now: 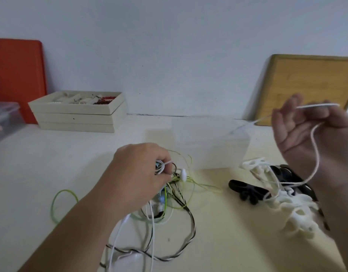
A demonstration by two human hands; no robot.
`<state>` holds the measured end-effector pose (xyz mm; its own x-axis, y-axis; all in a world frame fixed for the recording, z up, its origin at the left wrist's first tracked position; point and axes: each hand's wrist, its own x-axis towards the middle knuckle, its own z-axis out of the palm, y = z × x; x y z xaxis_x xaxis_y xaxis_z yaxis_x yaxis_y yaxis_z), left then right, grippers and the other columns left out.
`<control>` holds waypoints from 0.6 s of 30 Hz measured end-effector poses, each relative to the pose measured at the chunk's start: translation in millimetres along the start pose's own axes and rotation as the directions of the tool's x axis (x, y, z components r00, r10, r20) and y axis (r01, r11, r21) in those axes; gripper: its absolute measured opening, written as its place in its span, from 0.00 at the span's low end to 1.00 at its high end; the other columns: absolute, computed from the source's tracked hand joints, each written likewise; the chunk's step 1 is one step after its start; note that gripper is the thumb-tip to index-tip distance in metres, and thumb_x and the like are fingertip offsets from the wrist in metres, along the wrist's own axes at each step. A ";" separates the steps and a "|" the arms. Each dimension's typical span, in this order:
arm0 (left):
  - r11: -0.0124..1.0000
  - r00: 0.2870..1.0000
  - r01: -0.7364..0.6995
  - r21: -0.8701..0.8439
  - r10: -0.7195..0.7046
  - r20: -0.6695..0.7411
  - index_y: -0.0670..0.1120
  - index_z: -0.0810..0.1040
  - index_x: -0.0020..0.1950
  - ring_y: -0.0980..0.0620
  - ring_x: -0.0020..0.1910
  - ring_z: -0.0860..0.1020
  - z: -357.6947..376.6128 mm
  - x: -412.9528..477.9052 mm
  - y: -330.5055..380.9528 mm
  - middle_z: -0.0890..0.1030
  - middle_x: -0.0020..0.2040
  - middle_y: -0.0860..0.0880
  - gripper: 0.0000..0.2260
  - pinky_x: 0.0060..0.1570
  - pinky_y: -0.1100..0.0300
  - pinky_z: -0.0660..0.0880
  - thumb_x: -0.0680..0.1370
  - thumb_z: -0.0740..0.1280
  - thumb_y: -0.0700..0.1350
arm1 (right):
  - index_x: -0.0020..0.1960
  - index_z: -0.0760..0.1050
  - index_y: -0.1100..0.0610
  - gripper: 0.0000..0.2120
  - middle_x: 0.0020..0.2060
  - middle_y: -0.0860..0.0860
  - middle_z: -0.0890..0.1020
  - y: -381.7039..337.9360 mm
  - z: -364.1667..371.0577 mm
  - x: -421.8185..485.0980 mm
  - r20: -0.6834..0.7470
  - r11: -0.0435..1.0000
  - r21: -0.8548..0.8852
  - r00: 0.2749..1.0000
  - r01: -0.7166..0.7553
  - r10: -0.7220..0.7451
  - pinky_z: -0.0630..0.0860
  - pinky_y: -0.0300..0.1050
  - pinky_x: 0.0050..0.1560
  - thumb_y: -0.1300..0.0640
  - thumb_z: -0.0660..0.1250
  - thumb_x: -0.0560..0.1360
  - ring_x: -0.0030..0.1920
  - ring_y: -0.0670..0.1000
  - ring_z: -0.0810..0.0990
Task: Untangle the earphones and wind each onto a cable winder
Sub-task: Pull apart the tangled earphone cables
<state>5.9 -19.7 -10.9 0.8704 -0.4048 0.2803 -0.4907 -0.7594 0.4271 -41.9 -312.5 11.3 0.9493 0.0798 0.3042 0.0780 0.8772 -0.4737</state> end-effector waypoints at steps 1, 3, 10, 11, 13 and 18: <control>1.000 1.000 0.003 0.016 -0.003 -0.028 0.57 0.75 0.34 0.63 0.40 0.74 -0.9 1.3 -2.3 0.79 0.39 0.59 0.10 0.40 0.71 0.62 0.72 0.74 0.50 | 0.38 0.77 0.65 0.13 0.40 0.61 0.85 -8.4 -5.6 -0.7 -0.031 0.998 0.045 0.998 0.050 -0.049 0.78 0.57 0.60 0.61 0.59 0.78 0.52 0.59 0.85; 0.999 0.995 -0.006 0.041 0.010 -0.098 0.58 0.76 0.37 0.60 0.40 0.75 -2.1 3.2 -5.0 0.79 0.41 0.58 0.09 0.47 0.62 0.68 0.73 0.73 0.50 | 0.42 0.73 0.59 0.06 0.38 0.57 0.83 -19.8 -14.5 -1.8 -0.114 0.978 0.048 0.974 0.201 -0.194 0.82 0.55 0.48 0.63 0.61 0.77 0.44 0.58 0.85; 1.000 0.980 -0.003 -0.015 0.000 -0.199 0.54 0.82 0.42 0.54 0.40 0.77 1.6 4.6 -8.6 0.79 0.40 0.56 0.09 0.40 0.55 0.73 0.74 0.67 0.58 | 0.34 0.74 0.54 0.10 0.26 0.49 0.77 -14.8 -5.6 -2.6 -0.443 0.468 -0.858 0.764 -0.211 -0.469 0.80 0.44 0.36 0.58 0.66 0.74 0.23 0.48 0.75; 1.000 0.983 -0.008 -0.021 0.004 -0.183 0.54 0.82 0.42 0.54 0.40 0.77 3.1 4.3 -7.2 0.78 0.40 0.55 0.09 0.40 0.54 0.73 0.74 0.67 0.58 | 0.36 0.77 0.56 0.09 0.28 0.50 0.81 -7.1 -0.5 -4.0 -0.434 0.189 -0.899 0.738 -0.396 -0.517 0.82 0.49 0.39 0.58 0.68 0.75 0.23 0.49 0.78; 0.999 0.983 -0.034 -0.020 0.030 -0.180 0.55 0.82 0.42 0.53 0.40 0.77 5.5 3.3 -3.1 0.78 0.41 0.54 0.08 0.41 0.53 0.73 0.75 0.68 0.57 | 0.44 0.79 0.55 0.04 0.40 0.50 0.84 7.8 11.7 -7.9 -0.388 -0.281 -0.782 0.788 -0.556 -0.479 0.82 0.52 0.41 0.63 0.72 0.72 0.31 0.51 0.83; 0.994 0.974 -0.100 0.044 0.107 -0.198 0.55 0.84 0.44 0.52 0.39 0.76 11.0 1.1 3.7 0.77 0.40 0.54 0.05 0.38 0.57 0.70 0.76 0.71 0.55 | 0.62 0.75 0.43 0.28 0.63 0.42 0.74 27.6 33.5 -13.1 -0.105 -0.551 -0.742 0.878 -0.382 -0.467 0.71 0.43 0.50 0.64 0.73 0.66 0.56 0.48 0.77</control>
<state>5.5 -28.5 -18.5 0.7875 -0.3753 0.4888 -0.5734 -0.7368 0.3582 -62.3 -273.5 21.9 0.8290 -0.3894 0.4015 -0.1793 -0.8650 -0.4687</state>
